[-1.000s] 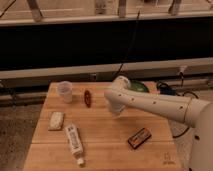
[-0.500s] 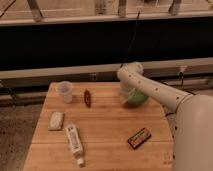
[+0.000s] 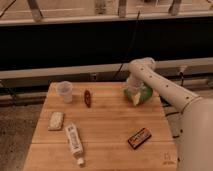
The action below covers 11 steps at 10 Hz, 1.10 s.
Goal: Drag the ceramic bowl in a circle
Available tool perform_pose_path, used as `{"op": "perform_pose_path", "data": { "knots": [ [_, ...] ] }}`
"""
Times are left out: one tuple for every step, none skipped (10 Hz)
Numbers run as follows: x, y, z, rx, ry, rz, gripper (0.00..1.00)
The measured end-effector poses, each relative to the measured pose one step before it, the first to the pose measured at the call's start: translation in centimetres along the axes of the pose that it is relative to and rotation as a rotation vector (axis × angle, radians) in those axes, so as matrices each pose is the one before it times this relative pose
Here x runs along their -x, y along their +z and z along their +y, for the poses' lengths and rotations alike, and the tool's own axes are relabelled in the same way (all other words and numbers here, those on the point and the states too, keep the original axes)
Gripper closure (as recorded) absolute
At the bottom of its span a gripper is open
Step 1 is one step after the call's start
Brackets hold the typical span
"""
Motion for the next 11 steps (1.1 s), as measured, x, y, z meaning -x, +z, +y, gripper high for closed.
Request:
{"op": "perform_pose_path", "data": {
  "knots": [
    [-0.155, -0.263, 0.311, -0.00161, 0.00888, 0.00102, 0.20],
    [-0.314, -0.237, 0.032, -0.00022, 0.01296, 0.00755, 0.20],
    [-0.308, -0.096, 0.096, -0.00071, 0.01237, 0.00345, 0.20],
    [-1.216, -0.083, 0.550, 0.00503, 0.02979, 0.01398, 0.20],
    [-0.828, 0.120, 0.232, 0.00808, 0.02196, 0.00800, 0.20],
    [-0.858, 0.307, -0.102, 0.00681, 0.02216, 0.00951, 0.20],
    [-0.861, 0.288, 0.142, 0.00722, 0.02313, 0.00678, 0.20],
    [-1.045, 0.354, 0.387, 0.00980, 0.02601, 0.00975, 0.20],
    [-1.008, 0.586, 0.285, 0.00580, 0.02909, 0.00850, 0.20],
    [-0.509, 0.556, 0.161, 0.00605, 0.01656, 0.00449, 0.20],
    [-0.668, 0.746, 0.271, 0.00507, 0.02306, 0.00209, 0.20]
  ]
}}
